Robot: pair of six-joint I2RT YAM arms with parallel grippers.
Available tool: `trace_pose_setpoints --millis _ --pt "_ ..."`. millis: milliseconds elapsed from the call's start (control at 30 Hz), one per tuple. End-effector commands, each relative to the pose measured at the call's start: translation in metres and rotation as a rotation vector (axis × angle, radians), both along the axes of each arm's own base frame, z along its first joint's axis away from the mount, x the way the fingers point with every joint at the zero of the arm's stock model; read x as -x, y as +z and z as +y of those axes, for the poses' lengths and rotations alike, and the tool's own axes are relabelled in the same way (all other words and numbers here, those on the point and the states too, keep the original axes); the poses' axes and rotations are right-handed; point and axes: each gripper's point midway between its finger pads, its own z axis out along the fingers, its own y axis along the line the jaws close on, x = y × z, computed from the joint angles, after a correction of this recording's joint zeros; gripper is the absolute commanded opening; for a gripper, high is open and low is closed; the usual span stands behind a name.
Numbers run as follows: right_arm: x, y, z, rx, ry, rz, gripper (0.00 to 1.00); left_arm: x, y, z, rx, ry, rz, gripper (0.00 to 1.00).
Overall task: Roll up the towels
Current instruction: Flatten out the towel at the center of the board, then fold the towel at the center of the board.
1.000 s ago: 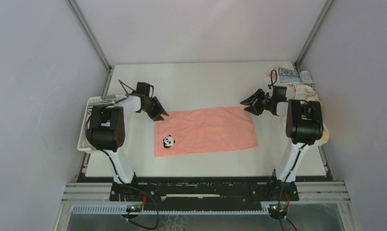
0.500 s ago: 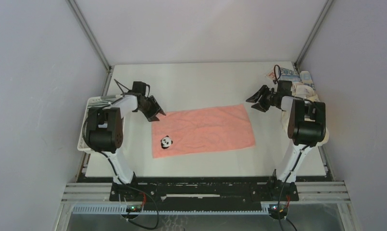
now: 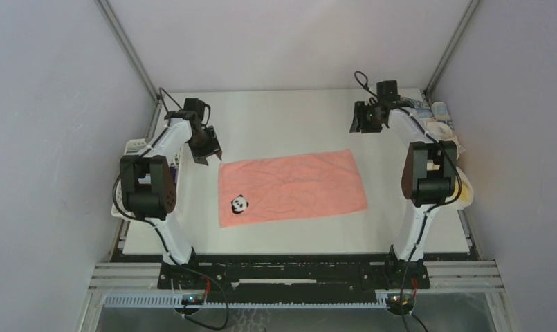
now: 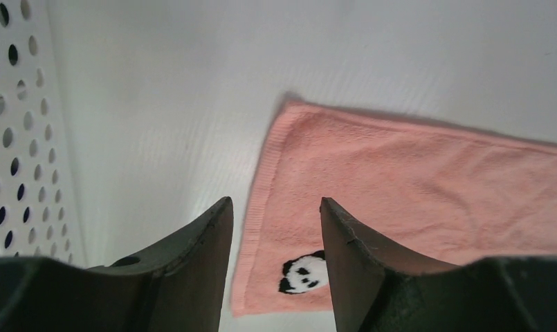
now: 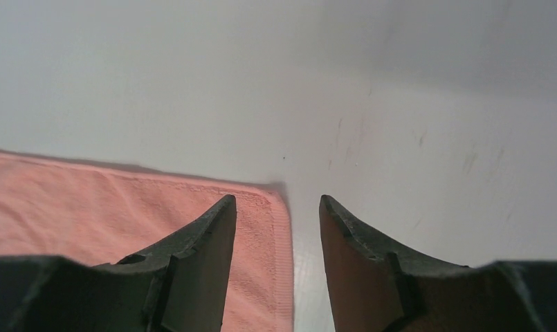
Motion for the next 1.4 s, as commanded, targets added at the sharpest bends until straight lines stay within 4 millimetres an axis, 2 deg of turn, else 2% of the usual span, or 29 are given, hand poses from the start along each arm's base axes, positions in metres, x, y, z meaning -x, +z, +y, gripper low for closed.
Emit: trace_pose_setpoints --millis 0,100,367,567,700,867,1033,1300,1367 --pt "0.018 -0.032 0.006 0.198 0.149 0.107 0.48 0.01 -0.004 0.015 -0.068 -0.065 0.082 0.55" --pt "0.021 -0.048 0.013 0.222 0.186 0.151 0.48 0.01 -0.01 0.016 -0.076 -0.086 0.11 0.55" --pt "0.024 -0.068 0.024 0.246 0.24 0.211 0.47 0.01 -0.019 0.019 -0.094 -0.1 0.143 0.55" --pt "0.027 -0.087 0.024 0.277 0.229 0.252 0.46 0.009 -0.023 0.017 -0.084 -0.098 0.146 0.55" --pt "0.035 -0.094 0.018 0.334 0.236 0.293 0.44 0.008 -0.025 0.018 -0.085 -0.101 0.149 0.55" --pt "0.044 -0.096 0.023 0.357 0.284 0.318 0.44 0.005 -0.027 0.014 -0.068 -0.103 0.152 0.55" --pt "0.05 -0.097 0.025 0.377 0.307 0.353 0.35 0.003 -0.028 0.011 -0.051 -0.101 0.147 0.55" --pt "0.038 -0.094 0.02 0.41 0.278 0.3 0.02 -0.003 -0.028 0.003 -0.008 -0.112 0.129 0.55" --pt "0.033 -0.094 0.02 0.421 0.27 0.28 0.0 -0.006 -0.027 0.0 0.004 -0.109 0.117 0.55"
